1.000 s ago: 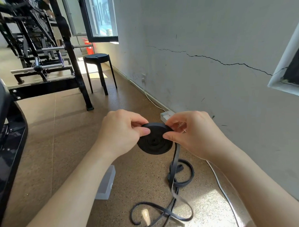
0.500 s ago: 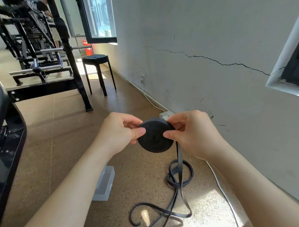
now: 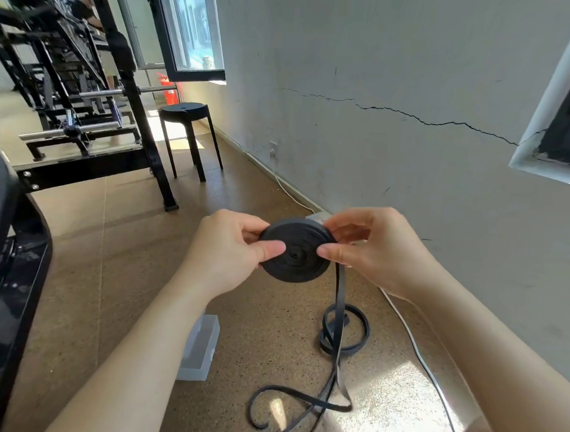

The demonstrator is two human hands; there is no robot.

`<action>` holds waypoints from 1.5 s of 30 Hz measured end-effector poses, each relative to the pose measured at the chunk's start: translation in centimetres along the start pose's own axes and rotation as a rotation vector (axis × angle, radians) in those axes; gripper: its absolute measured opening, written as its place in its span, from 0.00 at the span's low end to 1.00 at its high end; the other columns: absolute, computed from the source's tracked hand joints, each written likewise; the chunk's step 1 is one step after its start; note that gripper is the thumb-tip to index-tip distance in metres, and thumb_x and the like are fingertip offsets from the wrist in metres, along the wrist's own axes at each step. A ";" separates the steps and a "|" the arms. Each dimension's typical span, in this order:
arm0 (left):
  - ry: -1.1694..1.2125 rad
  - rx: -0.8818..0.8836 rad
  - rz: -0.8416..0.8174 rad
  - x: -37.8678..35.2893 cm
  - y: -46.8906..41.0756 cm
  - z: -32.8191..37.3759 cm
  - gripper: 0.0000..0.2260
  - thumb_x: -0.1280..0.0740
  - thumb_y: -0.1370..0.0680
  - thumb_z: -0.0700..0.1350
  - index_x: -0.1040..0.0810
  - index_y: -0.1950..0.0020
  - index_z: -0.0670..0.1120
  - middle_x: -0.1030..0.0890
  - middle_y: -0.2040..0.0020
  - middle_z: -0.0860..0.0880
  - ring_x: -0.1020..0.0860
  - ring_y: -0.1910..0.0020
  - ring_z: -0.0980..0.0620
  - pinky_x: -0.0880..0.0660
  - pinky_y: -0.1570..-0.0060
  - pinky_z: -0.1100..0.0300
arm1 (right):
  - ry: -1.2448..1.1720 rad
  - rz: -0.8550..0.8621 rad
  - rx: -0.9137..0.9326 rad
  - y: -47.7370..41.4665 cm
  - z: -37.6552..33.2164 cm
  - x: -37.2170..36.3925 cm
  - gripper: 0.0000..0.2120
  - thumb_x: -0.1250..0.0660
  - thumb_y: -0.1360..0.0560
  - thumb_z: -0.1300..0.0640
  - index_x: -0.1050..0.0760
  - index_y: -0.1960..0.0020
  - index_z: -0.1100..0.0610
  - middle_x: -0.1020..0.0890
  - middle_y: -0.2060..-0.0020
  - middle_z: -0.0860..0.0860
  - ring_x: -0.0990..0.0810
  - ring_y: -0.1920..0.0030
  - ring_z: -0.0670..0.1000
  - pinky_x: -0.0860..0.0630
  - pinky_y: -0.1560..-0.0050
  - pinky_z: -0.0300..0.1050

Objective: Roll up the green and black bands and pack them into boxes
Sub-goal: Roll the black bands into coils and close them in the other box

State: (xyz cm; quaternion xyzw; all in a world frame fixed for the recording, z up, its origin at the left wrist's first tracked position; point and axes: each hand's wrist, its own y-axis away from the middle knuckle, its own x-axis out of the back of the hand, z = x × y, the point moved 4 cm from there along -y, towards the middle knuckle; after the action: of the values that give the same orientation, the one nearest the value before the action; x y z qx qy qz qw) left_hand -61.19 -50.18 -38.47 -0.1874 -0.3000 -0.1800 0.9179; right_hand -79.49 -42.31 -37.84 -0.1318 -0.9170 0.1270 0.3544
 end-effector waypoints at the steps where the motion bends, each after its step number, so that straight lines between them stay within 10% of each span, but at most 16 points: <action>1: 0.077 0.034 0.023 0.0 -0.1 -0.2 0.06 0.27 0.27 0.43 0.16 0.52 0.52 0.15 0.63 0.54 0.18 0.67 0.58 0.22 0.67 0.65 | -0.018 0.023 -0.011 -0.1 0.1 0.1 0.10 0.22 0.32 0.55 0.17 0.52 0.49 0.16 0.59 0.44 0.18 0.58 0.41 0.21 0.52 0.37; 8: 0.148 0.123 -0.110 -1.3 0.0 -0.6 0.08 0.29 0.25 0.42 0.17 0.48 0.51 0.14 0.57 0.53 0.16 0.57 0.53 0.18 0.57 0.58 | 0.122 0.047 -0.005 0.1 -0.1 0.0 0.06 0.25 0.30 0.58 0.18 0.55 0.50 0.19 0.64 0.42 0.21 0.61 0.41 0.27 0.62 0.29; 12: -0.378 -0.146 -0.067 -1.9 0.6 1.0 0.14 0.30 0.25 0.51 0.23 0.41 0.62 0.19 0.49 0.61 0.23 0.48 0.57 0.25 0.49 0.56 | 0.337 -0.049 0.083 0.2 -0.6 -0.9 0.05 0.27 0.29 0.59 0.18 0.54 0.52 0.20 0.62 0.47 0.23 0.60 0.49 0.25 0.58 0.43; 17: -0.411 -0.269 -0.053 -2.3 1.0 2.3 0.08 0.33 0.24 0.51 0.19 0.46 0.59 0.16 0.56 0.56 0.20 0.54 0.52 0.22 0.55 0.53 | 0.359 -0.088 0.174 0.3 -0.9 -1.7 0.06 0.27 0.29 0.57 0.18 0.51 0.52 0.21 0.61 0.44 0.24 0.60 0.46 0.27 0.57 0.38; 23: -0.038 -0.037 0.094 -0.3 0.0 0.2 0.09 0.27 0.27 0.43 0.16 0.49 0.54 0.18 0.60 0.60 0.20 0.58 0.62 0.21 0.55 0.61 | 0.050 0.019 0.072 0.2 0.1 -0.5 0.09 0.24 0.30 0.57 0.17 0.49 0.52 0.17 0.59 0.42 0.18 0.58 0.41 0.21 0.54 0.34; 40: 0.508 0.285 0.008 -1.6 0.0 -1.1 0.08 0.32 0.24 0.36 0.18 0.48 0.44 0.16 0.52 0.44 0.18 0.50 0.46 0.18 0.58 0.48 | -0.072 0.053 0.015 0.2 0.7 -0.4 0.14 0.26 0.28 0.61 0.18 0.44 0.49 0.15 0.58 0.44 0.17 0.56 0.44 0.18 0.50 0.47; 45: -0.055 -0.054 -0.064 -1.4 0.4 1.0 0.11 0.29 0.26 0.41 0.18 0.50 0.57 0.18 0.57 0.61 0.22 0.55 0.64 0.28 0.60 0.71 | 0.258 -0.029 0.161 0.5 -1.1 -0.8 0.13 0.30 0.27 0.63 0.17 0.46 0.50 0.19 0.60 0.43 0.22 0.57 0.45 0.25 0.54 0.41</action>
State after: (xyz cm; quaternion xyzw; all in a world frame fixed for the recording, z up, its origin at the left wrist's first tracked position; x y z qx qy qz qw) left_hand -62.54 -49.07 -38.66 -0.2071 -0.3259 -0.2120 0.8977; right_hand -78.06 -41.95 -37.68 -0.1051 -0.8525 0.1772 0.4804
